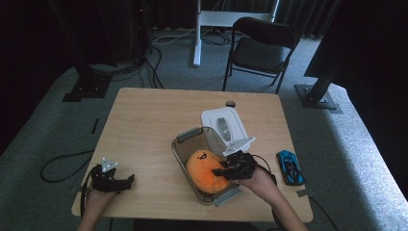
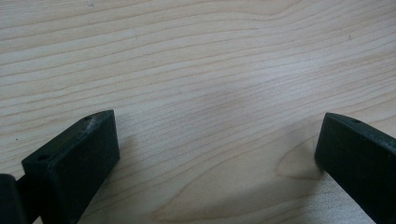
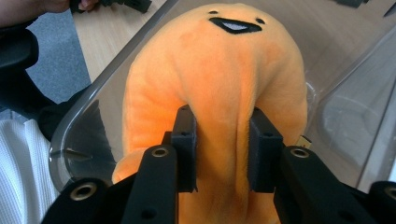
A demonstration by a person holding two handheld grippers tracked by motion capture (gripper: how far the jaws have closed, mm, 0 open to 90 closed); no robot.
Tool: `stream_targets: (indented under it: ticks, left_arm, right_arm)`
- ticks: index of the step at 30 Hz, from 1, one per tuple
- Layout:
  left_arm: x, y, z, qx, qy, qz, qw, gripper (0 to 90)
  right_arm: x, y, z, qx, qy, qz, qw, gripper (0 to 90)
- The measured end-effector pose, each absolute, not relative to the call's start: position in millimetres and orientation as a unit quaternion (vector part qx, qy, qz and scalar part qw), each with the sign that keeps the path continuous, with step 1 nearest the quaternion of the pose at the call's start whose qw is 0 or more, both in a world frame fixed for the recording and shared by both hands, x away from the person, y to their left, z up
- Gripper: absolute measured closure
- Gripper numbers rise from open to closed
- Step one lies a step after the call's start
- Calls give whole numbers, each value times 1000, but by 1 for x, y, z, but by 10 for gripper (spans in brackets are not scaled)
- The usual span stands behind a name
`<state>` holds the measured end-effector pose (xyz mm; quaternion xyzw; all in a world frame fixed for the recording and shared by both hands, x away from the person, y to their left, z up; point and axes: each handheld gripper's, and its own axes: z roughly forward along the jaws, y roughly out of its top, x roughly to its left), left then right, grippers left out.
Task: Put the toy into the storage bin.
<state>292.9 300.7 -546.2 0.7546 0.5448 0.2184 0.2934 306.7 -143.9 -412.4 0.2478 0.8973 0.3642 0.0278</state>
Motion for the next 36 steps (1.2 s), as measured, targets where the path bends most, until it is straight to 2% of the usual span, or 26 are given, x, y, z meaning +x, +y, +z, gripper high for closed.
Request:
stream_targets:
  ticks: [7,15,23,28,31,36]
  left_arm:
    - [293,301,-546,754,545,219,295,2]
    - [293,301,-546,753,545,219,294,2]
    - [293,300,-547,753,546,220,295,2]
    - [293,301,-547,753,546,220,295,2]
    - [293,301,-546,755,544,220,293,2]
    - [293,301,-546,755,544,219,293,2]
  right_arm:
    - [311,-143,-416,254,900,354,28,646]
    - [317,-141,-426,258,902,346,9,584]
    - [320,-140,-424,264,898,352,-4,417]
    - [321,-145,-418,269,883,385,-19,410]
    - [323,-154,-407,281,870,405,-17,327]
    - [322,-163,-402,293,859,419,-19,299]
